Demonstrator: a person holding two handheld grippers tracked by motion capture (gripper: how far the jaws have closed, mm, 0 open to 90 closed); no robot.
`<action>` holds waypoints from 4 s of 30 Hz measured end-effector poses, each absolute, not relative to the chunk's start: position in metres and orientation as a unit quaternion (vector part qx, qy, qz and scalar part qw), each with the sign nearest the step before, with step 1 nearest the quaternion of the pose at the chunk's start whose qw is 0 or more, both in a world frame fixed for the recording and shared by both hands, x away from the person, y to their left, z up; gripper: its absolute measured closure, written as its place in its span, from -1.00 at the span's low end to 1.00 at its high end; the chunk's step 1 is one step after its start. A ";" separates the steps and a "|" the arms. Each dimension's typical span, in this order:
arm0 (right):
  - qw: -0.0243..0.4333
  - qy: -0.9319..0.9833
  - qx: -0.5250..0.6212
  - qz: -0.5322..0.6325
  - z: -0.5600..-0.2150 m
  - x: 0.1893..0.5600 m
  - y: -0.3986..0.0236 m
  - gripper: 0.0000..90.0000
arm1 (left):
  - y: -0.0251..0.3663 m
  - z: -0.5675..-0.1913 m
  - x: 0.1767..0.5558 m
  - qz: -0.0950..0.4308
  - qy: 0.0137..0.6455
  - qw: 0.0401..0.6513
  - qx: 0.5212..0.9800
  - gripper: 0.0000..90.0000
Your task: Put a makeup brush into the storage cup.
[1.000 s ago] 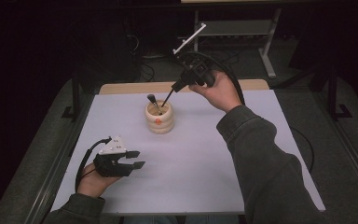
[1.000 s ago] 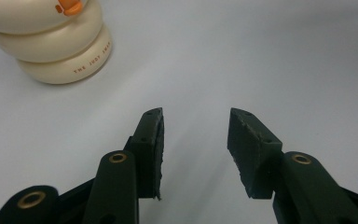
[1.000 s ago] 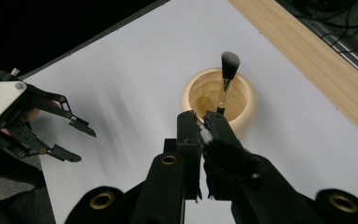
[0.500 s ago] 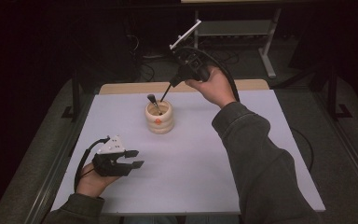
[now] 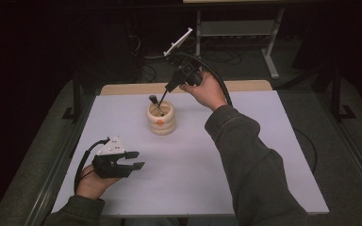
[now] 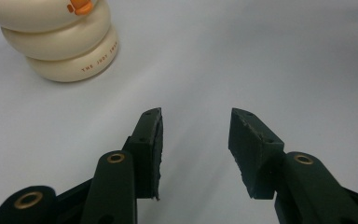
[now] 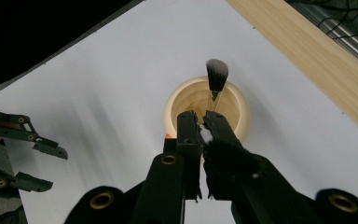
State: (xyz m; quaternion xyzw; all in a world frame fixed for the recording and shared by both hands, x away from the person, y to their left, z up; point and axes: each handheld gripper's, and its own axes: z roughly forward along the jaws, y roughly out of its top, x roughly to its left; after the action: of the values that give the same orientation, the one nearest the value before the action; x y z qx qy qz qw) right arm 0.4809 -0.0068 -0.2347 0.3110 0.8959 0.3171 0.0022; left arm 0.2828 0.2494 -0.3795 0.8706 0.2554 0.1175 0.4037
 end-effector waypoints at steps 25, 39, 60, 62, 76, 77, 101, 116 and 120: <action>-0.008 0.898 0.320 0.302 -0.272 0.494 0.013 0.87 | 0.250 -0.379 0.282 0.117 0.257 0.400 0.872 0.21; -0.014 0.896 0.332 0.295 -0.289 0.500 0.016 0.87 | 0.250 -0.378 0.282 0.119 0.254 0.402 0.872 0.21; -0.014 0.890 0.343 0.301 -0.300 0.503 0.017 0.87 | 0.250 -0.379 0.282 0.117 0.255 0.404 0.871 0.21; -0.015 0.888 0.346 0.303 -0.301 0.504 0.016 0.87 | 0.250 -0.379 0.283 0.115 0.254 0.406 0.870 0.21; -0.026 0.885 0.352 0.303 -0.313 0.506 0.017 0.86 | 0.250 -0.380 0.282 0.112 0.257 0.406 0.870 0.21; -0.027 0.886 0.350 0.304 -0.314 0.506 0.018 0.86 | 0.251 -0.380 0.283 0.114 0.256 0.406 0.870 0.21; -0.024 0.852 0.373 0.367 -0.308 0.501 -0.036 0.08 | 0.251 -0.383 0.286 0.114 0.260 0.396 0.873 0.15; 0.003 0.843 0.371 0.390 -0.305 0.487 -0.070 -0.12 | 0.248 -0.382 0.285 0.118 0.266 0.403 0.868 0.05; 0.007 0.840 0.373 0.393 -0.304 0.482 -0.078 -0.15 | 0.247 -0.383 0.286 0.118 0.270 0.401 0.868 -0.02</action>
State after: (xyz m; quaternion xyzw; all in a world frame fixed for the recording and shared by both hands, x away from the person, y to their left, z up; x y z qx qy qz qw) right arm 0.4822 -0.0780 -0.3039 0.3734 0.8403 0.3929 0.0068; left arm 0.2856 0.2465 -0.3826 0.8676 0.2696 0.1179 0.4009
